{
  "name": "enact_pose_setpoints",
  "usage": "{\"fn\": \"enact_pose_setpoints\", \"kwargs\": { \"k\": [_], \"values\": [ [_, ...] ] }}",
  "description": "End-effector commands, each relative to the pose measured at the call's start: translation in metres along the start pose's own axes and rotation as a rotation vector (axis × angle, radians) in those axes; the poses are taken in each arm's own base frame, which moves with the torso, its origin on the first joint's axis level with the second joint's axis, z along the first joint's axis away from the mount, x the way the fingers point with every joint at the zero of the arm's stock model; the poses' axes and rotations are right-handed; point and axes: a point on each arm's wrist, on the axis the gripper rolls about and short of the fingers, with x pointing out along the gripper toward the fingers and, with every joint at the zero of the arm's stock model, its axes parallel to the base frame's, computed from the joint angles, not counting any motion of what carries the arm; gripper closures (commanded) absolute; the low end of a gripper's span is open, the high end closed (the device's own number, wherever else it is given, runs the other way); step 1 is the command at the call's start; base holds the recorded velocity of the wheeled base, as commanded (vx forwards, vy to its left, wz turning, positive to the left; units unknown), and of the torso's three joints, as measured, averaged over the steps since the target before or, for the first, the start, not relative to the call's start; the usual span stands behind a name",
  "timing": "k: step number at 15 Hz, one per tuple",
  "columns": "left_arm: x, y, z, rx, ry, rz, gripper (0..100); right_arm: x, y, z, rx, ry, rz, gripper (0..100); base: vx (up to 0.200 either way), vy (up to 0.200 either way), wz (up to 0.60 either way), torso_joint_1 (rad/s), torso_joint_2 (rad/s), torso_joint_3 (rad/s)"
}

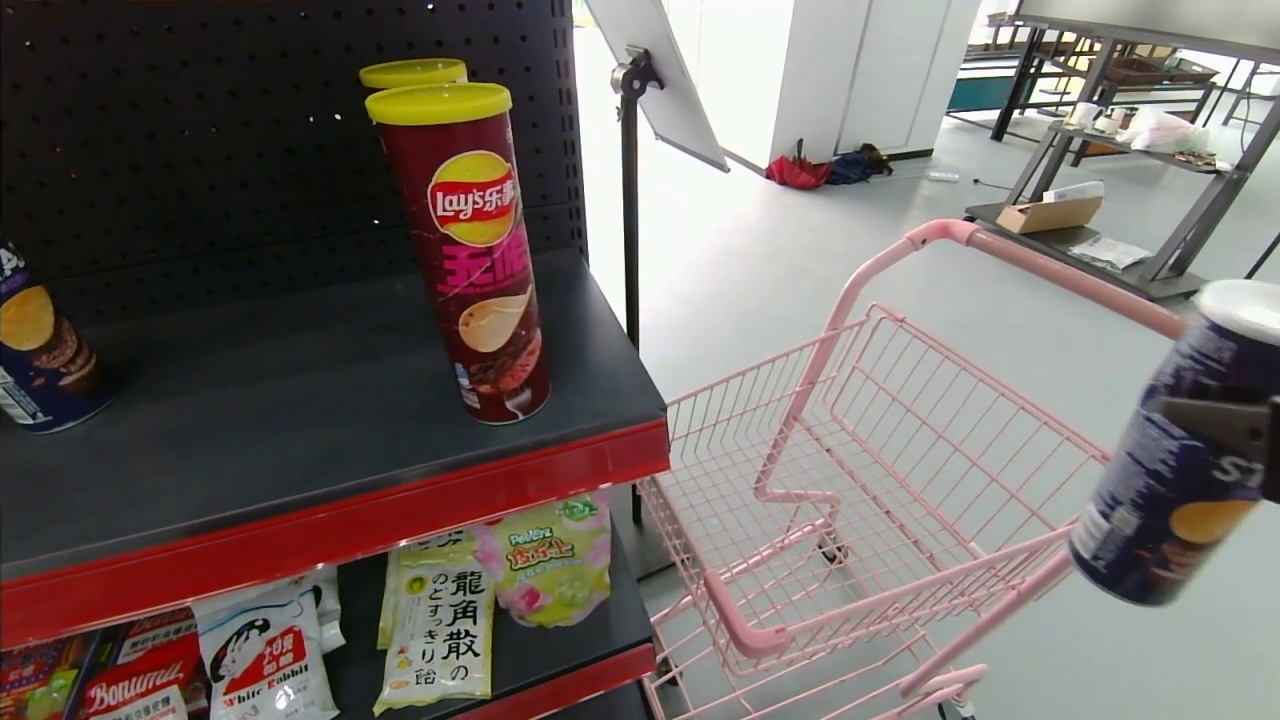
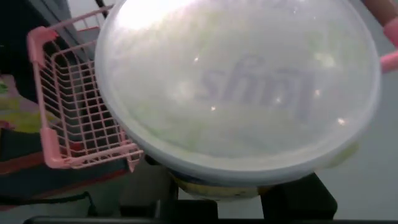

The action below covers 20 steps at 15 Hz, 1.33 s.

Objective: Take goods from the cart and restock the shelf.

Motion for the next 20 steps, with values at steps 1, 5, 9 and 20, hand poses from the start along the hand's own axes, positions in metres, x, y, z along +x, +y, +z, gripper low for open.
{"fn": "enact_pose_setpoints", "kwargs": {
  "k": [1, 5, 9, 20],
  "values": [
    [0.0, 0.0, 0.0, 0.0, 0.001, 0.002, 0, -0.037, -0.026, -0.044, 0.001, 0.023, -0.183, 100, 0.0, 0.0, 0.0, 0.0, 0.0, 0.0],
    [0.0, 0.0, 0.0, 0.0, 0.001, 0.002, 0, -0.048, -0.026, -0.047, -0.004, -0.022, -0.144, 100, 0.0, 0.0, 0.0, 0.092, -0.28, -0.171],
    [0.0, 0.0, 0.0, 0.0, 0.001, 0.002, 0, -0.046, -0.026, -0.046, -0.018, -0.014, -0.139, 100, 0.0, 0.0, 0.0, 0.211, -0.56, -0.35],
    [0.0, 0.0, 0.0, 0.0, 0.001, 0.001, 0, -0.035, -0.027, -0.041, -0.02, -0.006, -0.129, 100, 0.0, 0.0, 0.0, 0.175, -0.42, -0.254]
  ]
}}
